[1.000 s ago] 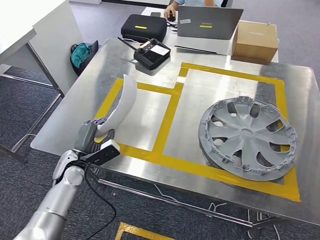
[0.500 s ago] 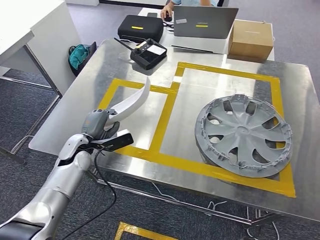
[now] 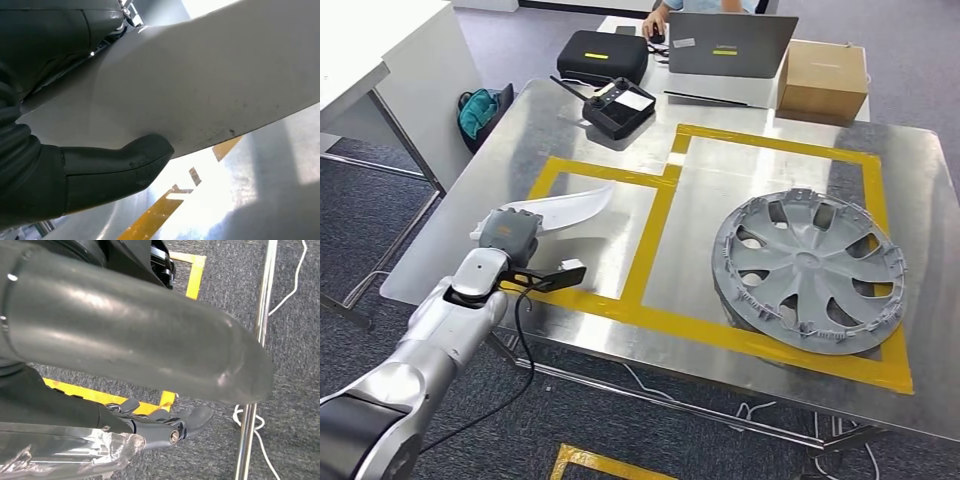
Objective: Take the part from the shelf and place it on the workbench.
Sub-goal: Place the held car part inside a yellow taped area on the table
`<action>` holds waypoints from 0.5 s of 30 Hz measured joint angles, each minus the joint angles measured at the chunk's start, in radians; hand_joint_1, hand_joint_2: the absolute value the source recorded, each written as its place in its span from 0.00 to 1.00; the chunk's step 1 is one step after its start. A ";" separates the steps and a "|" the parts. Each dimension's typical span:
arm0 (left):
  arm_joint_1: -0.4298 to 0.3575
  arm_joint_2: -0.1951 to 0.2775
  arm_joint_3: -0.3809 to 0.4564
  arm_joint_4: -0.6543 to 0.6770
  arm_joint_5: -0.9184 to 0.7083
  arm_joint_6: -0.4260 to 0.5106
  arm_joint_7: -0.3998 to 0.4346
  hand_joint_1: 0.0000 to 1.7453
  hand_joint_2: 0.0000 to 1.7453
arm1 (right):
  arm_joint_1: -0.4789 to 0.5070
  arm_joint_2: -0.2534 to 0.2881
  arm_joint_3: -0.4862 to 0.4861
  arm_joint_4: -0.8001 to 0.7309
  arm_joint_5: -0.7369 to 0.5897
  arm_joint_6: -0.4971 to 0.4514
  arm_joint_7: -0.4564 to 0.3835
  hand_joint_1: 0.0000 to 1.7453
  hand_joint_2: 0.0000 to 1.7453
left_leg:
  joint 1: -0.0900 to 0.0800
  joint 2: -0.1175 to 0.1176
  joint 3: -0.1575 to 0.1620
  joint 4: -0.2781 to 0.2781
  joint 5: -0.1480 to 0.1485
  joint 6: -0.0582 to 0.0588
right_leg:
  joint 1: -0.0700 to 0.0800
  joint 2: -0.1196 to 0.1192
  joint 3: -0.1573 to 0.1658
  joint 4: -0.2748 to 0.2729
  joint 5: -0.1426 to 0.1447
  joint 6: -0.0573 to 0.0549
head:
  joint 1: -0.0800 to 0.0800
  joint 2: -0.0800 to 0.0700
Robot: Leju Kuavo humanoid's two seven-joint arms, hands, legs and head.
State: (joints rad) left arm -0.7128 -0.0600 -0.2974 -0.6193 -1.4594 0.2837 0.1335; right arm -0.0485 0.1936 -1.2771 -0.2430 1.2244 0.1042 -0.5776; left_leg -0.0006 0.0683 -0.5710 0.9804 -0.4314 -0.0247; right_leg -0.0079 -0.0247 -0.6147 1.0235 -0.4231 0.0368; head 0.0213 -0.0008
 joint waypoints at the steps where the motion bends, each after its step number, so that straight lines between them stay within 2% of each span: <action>1: -0.004 0.000 -0.004 0.010 -0.004 -0.002 0.000 0.99 1.00 | 0.000 0.000 0.001 0.001 0.001 0.000 0.001 0.00 0.00 | 0.000 0.000 0.000 0.000 0.000 0.000 | 0.000 0.000 0.000 0.000 0.000 0.000 | 0.000 0.000; 7: -0.016 -0.002 -0.019 0.052 -0.012 -0.005 0.001 0.99 1.00 | 0.001 0.000 0.006 0.006 0.005 0.000 0.004 0.00 0.00 | 0.000 0.000 0.000 0.000 0.000 0.000 | 0.000 0.000 0.000 0.000 0.000 0.000 | 0.000 0.000; 11: -0.022 -0.002 -0.024 0.068 -0.013 -0.008 0.003 0.00 1.00 | 0.001 0.000 0.010 0.007 0.005 0.000 0.006 0.00 0.00 | 0.000 0.000 0.000 0.000 0.000 0.000 | 0.000 0.000 0.000 0.000 0.000 0.000 | 0.000 0.000; 14: -0.026 -0.007 -0.029 0.077 -0.015 -0.012 0.006 0.00 1.00 | 0.001 0.000 0.012 0.008 0.007 0.000 0.006 0.00 0.00 | 0.000 0.000 0.000 0.000 0.000 0.000 | 0.000 0.000 0.000 0.000 0.000 0.000 | 0.000 0.000; 15: -0.027 -0.009 -0.030 0.079 -0.015 -0.012 0.005 0.00 0.75 | 0.001 0.001 0.012 0.008 0.007 -0.001 0.007 0.00 0.00 | 0.000 0.000 0.000 0.000 0.000 0.000 | 0.000 0.000 0.000 0.000 0.000 0.000 | 0.000 0.000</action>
State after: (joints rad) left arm -0.7397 -0.0692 -0.3270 -0.5405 -1.4742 0.2720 0.1382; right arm -0.0476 0.1942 -1.2648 -0.2351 1.2316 0.1037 -0.5710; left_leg -0.0007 0.0683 -0.5710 0.9804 -0.4315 -0.0245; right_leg -0.0080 -0.0246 -0.6148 1.0234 -0.4231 0.0368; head 0.0213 -0.0008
